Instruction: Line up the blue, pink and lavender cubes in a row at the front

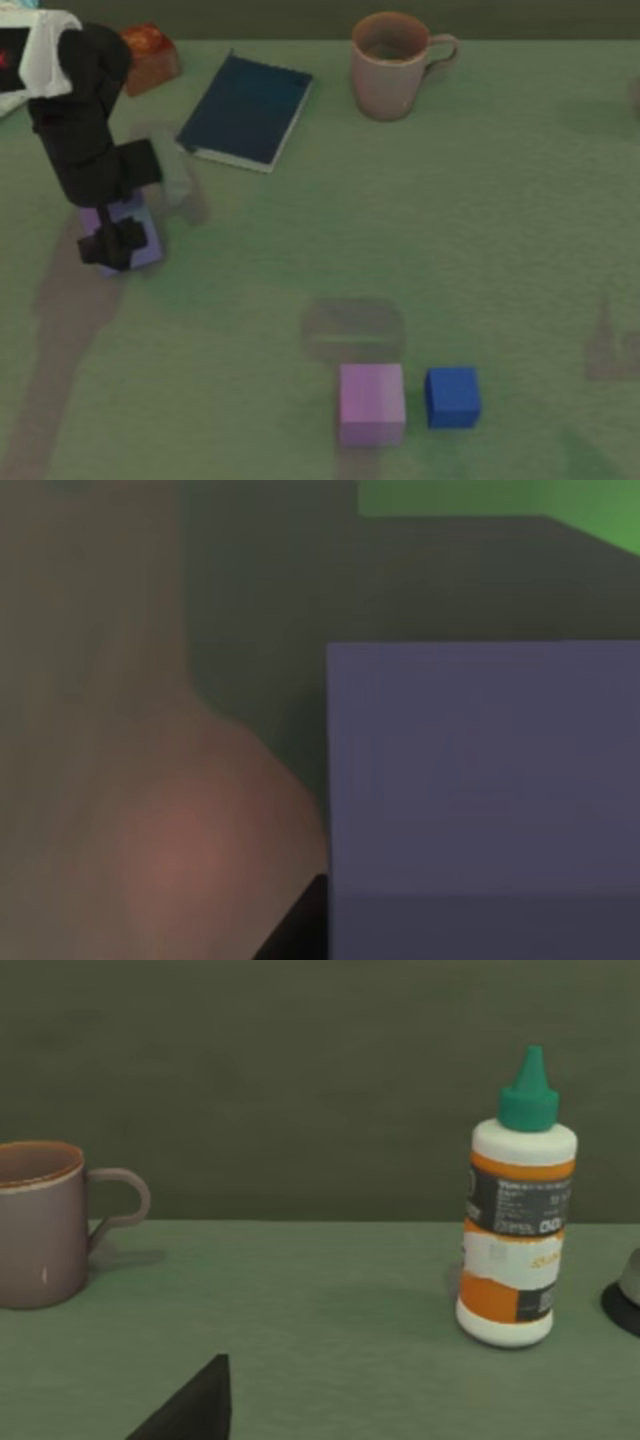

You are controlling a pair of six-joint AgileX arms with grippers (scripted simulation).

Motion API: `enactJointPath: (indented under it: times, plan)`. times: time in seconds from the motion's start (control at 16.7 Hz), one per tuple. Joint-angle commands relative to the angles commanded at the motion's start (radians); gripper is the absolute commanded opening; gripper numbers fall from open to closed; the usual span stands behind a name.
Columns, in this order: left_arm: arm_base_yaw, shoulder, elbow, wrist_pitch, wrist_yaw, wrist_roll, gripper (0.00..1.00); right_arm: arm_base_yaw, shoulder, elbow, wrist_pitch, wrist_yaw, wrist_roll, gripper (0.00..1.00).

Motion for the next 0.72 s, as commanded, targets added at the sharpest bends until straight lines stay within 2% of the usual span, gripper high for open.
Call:
enactJointPath:
  times: [0.36,0.72]
  plan:
    - [0.016,-0.067,0.118,-0.191,-0.001,-0.004,0.0,0.0,0.0,0.0,0.0,0.0,0.0,1.0]
    - [-0.004,-0.081,0.106,-0.192,-0.001,-0.006,0.0,0.0,0.0,0.0,0.0,0.0,0.0,1.0]
